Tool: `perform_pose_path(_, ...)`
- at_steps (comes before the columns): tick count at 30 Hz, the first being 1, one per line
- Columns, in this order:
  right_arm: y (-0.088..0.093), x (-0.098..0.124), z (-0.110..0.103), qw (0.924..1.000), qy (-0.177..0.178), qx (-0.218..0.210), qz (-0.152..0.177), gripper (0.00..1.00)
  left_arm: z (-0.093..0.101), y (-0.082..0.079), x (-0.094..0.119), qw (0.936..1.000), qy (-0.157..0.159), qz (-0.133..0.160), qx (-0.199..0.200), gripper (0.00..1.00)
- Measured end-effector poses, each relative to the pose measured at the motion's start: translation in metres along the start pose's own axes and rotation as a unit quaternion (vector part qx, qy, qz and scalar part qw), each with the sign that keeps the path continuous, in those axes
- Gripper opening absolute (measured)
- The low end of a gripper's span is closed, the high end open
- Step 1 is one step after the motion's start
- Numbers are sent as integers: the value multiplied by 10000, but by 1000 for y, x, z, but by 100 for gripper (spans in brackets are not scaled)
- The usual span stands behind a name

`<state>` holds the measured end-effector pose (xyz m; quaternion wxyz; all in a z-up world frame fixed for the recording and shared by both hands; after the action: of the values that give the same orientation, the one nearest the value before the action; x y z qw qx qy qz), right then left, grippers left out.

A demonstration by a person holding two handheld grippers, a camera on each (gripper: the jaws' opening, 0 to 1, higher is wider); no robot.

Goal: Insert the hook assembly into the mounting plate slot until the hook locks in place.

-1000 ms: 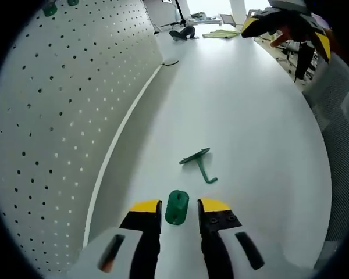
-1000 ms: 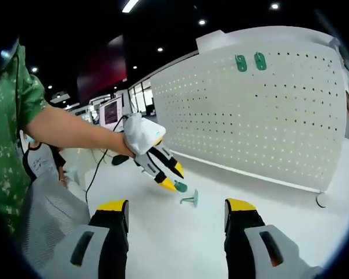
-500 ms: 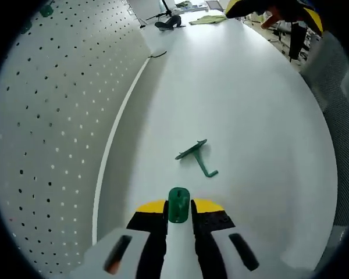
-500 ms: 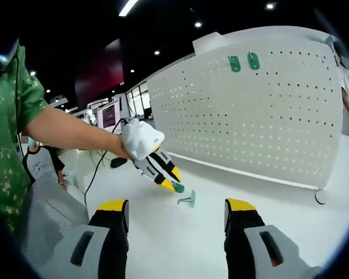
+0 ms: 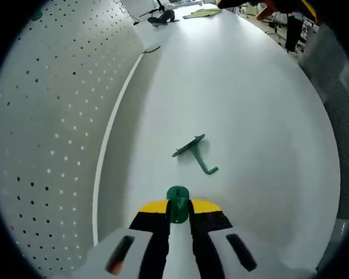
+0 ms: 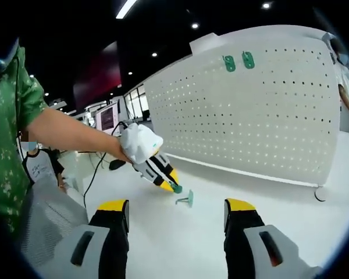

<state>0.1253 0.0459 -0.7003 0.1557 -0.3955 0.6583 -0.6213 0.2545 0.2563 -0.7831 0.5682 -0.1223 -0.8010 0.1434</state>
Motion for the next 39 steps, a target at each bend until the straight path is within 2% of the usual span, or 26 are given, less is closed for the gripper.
perform_pose_path(15, -1, 3, 2, 9999, 39, -68, 110, 66, -1, 1, -2, 10000, -7, -62, -13, 9)
perform_pose_path(39, -1, 4, 4, 9999, 95, -46, 109, 66, -4, 4, -4, 9999, -63, -63, 69, 4)
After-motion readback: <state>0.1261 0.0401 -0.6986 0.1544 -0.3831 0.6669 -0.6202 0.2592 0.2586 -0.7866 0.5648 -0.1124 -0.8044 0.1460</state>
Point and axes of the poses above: the point that each gripper's makers call its tool centre point, and the gripper's own axes: x roughly backward along the fingers, z roughly to its right, y roughly out of its underside, the point moved 7 cm from there along x, roughly backward along the fingers
